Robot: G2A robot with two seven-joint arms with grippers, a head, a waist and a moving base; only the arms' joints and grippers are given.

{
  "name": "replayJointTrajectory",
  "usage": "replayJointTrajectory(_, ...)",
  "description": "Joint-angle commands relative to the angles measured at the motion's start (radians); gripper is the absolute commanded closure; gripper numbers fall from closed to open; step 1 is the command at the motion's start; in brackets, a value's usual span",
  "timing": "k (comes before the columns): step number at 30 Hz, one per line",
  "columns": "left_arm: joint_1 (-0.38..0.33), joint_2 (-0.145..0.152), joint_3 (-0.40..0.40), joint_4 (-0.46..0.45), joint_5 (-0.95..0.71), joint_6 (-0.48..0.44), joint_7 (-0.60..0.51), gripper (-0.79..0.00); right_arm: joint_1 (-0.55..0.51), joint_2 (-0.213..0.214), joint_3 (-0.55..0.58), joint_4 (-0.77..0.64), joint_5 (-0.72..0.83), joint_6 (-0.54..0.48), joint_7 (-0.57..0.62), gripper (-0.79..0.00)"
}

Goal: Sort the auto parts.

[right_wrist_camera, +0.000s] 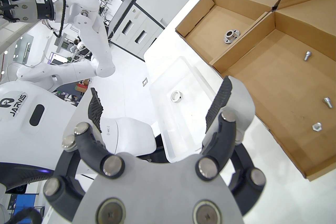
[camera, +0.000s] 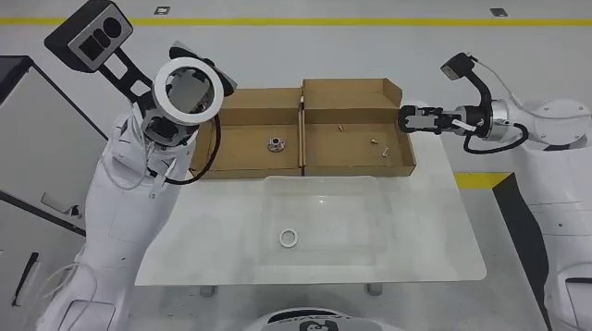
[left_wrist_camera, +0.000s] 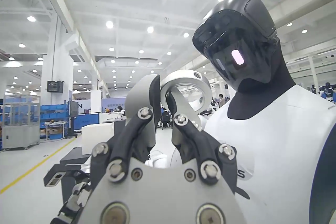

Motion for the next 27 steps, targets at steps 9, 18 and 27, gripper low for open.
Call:
replayJointTrajectory(9,0.011,-0.001,-0.024,-0.001,0.084,0.092,0.022,0.000,0.000,0.000,0.000,0.000,0.000,0.000,0.000,-0.785)
replayJointTrajectory(18,0.016,-0.003,-0.048,0.030,0.357,0.263,0.045,0.000,0.000,0.000,0.000,0.000,0.000,0.000,0.000,-0.785)
replayJointTrajectory(27,-0.005,0.002,-0.024,0.099,0.560,0.365,-0.051,0.000,0.000,0.000,0.000,0.000,0.000,0.000,0.000,-0.785)
